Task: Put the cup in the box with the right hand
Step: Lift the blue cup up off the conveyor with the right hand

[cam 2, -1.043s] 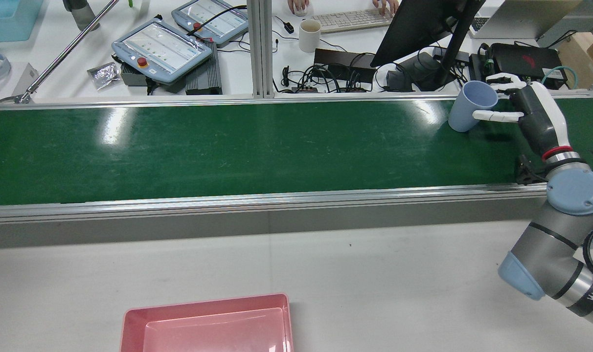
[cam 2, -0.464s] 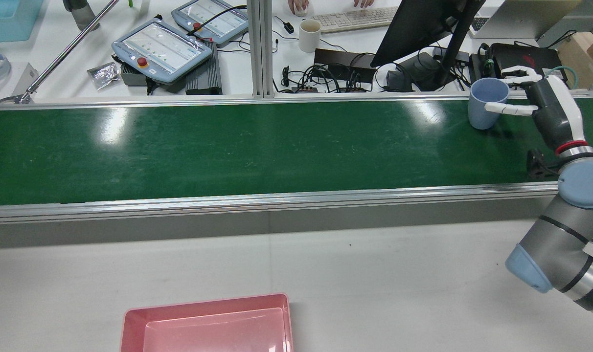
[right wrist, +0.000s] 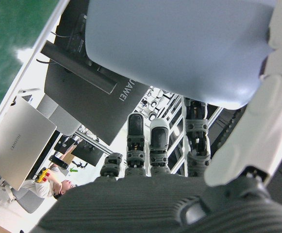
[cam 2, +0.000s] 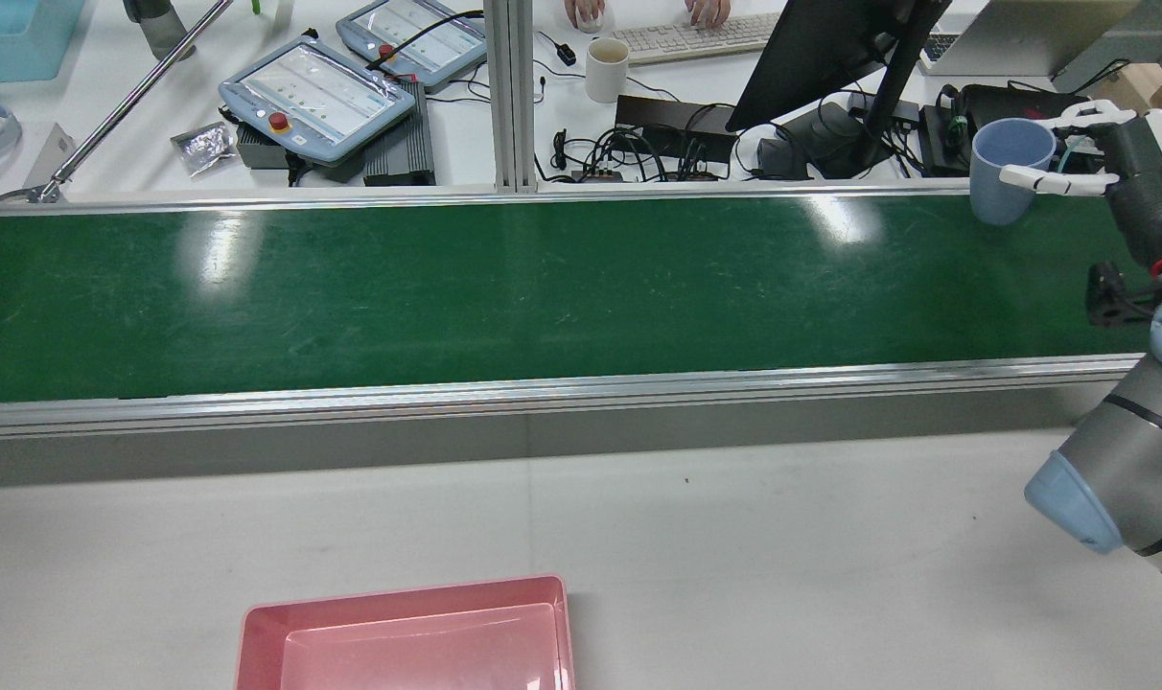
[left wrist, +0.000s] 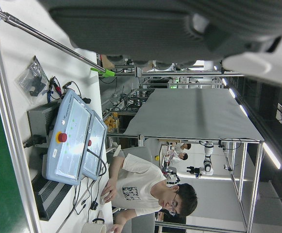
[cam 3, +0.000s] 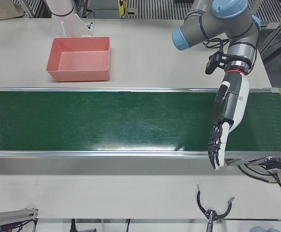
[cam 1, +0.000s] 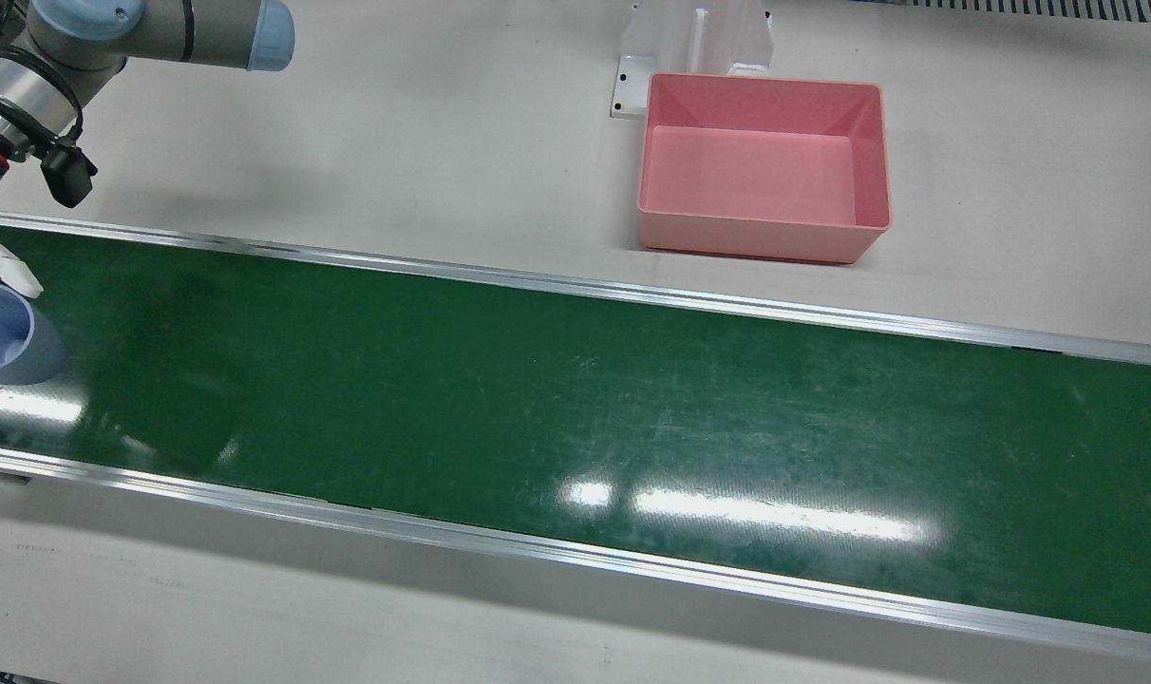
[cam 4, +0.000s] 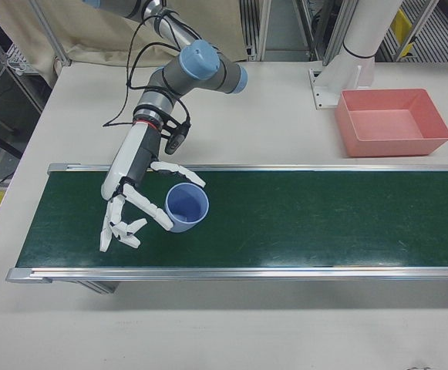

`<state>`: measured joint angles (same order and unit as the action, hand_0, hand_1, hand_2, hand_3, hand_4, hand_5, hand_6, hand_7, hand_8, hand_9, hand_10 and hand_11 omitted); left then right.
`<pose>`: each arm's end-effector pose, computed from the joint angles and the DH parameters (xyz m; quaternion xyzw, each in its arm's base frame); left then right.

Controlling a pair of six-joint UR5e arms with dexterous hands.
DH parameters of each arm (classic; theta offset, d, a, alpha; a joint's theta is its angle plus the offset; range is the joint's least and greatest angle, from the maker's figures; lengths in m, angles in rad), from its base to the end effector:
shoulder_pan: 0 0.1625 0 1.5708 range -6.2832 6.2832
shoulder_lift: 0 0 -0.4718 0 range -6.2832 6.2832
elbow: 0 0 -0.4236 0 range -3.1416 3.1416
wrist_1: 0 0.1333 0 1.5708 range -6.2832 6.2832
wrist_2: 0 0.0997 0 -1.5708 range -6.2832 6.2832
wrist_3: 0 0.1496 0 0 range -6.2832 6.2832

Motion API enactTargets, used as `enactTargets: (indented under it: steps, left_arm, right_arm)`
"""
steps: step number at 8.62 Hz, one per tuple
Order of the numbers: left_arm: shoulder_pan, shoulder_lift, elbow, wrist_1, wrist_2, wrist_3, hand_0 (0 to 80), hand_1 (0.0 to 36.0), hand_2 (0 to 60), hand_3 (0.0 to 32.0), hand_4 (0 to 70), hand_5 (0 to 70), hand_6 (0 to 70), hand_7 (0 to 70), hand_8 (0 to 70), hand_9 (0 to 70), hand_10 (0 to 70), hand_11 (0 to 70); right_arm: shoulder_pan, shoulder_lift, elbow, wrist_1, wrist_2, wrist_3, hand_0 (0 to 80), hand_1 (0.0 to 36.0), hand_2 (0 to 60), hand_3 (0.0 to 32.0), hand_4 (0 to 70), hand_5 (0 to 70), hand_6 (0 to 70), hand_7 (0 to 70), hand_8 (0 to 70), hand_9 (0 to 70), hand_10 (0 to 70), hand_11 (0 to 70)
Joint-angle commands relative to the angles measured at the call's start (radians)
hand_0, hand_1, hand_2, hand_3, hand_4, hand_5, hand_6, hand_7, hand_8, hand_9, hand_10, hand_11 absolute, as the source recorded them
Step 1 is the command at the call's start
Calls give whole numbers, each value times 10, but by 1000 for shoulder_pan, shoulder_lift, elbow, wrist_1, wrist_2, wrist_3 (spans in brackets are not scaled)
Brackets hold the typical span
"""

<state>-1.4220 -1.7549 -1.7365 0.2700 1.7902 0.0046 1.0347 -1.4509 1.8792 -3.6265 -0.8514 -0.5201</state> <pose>-0.0051 -0.6457 0.5689 -0.1267 0.7231 -0.6661 0.1319 -0.0808 -0.5900 0.5609 0.2507 -0.6449 0.7095 0.1340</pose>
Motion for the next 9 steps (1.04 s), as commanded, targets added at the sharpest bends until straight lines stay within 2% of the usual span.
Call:
enactTargets:
  steps: [1, 3, 4, 5, 7, 9]
  left_arm:
    - [1, -2, 0, 0, 0, 0, 0, 0, 0, 0, 0, 0, 0, 0, 0, 0, 0, 0]
    - [0, -2, 0, 0, 0, 0, 0, 0, 0, 0, 0, 0, 0, 0, 0, 0, 0, 0]
    - [0, -2, 0, 0, 2, 0, 0, 0, 0, 0, 0, 0, 0, 0, 0, 0, 0, 0]
    - [0, -2, 0, 0, 0, 0, 0, 0, 0, 0, 0, 0, 0, 0, 0, 0, 0, 0]
    - [0, -2, -2, 0, 0, 0, 0, 0, 0, 0, 0, 0, 0, 0, 0, 0, 0, 0]
    - [0, -2, -2, 0, 2, 0, 0, 0, 0, 0, 0, 0, 0, 0, 0, 0, 0, 0]
  right_arm:
    - [22, -45, 214, -11, -3, -37, 517, 254, 600, 0, 700, 30, 161, 683, 183, 360, 69, 98]
    - [-42, -45, 474, -107, -5, -159, 524, 235, 600, 0, 700, 29, 169, 700, 186, 373, 67, 94]
    - [-117, -37, 597, -121, 3, -260, 525, 231, 596, 0, 700, 29, 174, 700, 188, 380, 71, 100]
    - [-195, -22, 688, -121, 14, -344, 528, 224, 566, 0, 700, 29, 176, 700, 188, 381, 73, 103]
    - [-376, 1, 722, -120, 49, -414, 537, 213, 505, 0, 700, 30, 185, 700, 195, 397, 74, 105]
    - [-595, 58, 713, -115, 130, -519, 540, 191, 436, 0, 700, 29, 190, 700, 198, 408, 85, 120]
